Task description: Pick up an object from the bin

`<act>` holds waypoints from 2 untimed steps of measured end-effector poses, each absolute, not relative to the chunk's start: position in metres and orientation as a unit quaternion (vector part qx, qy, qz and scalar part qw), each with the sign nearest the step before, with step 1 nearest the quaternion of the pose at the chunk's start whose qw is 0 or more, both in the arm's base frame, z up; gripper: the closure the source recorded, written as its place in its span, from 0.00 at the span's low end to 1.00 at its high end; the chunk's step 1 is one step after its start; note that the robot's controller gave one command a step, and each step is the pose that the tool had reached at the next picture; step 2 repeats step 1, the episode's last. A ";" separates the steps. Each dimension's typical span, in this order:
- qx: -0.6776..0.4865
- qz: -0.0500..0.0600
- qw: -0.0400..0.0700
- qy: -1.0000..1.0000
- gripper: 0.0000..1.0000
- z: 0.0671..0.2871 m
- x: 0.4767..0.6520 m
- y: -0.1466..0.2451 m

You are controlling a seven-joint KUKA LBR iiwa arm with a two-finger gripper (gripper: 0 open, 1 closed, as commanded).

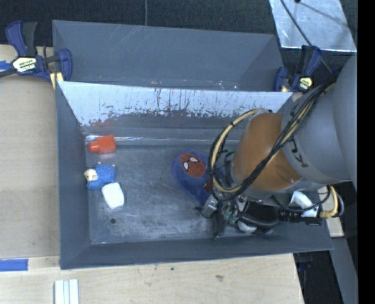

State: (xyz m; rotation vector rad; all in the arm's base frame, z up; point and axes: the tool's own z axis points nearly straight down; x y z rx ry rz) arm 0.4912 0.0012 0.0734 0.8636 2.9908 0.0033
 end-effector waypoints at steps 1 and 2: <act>0.276 0.001 0.005 0.961 1.00 0.162 0.494 0.001; 0.276 0.001 0.005 0.961 1.00 0.162 0.494 0.001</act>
Offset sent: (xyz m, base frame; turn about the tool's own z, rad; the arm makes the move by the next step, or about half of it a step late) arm 0.0002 0.0001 0.0839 -0.0001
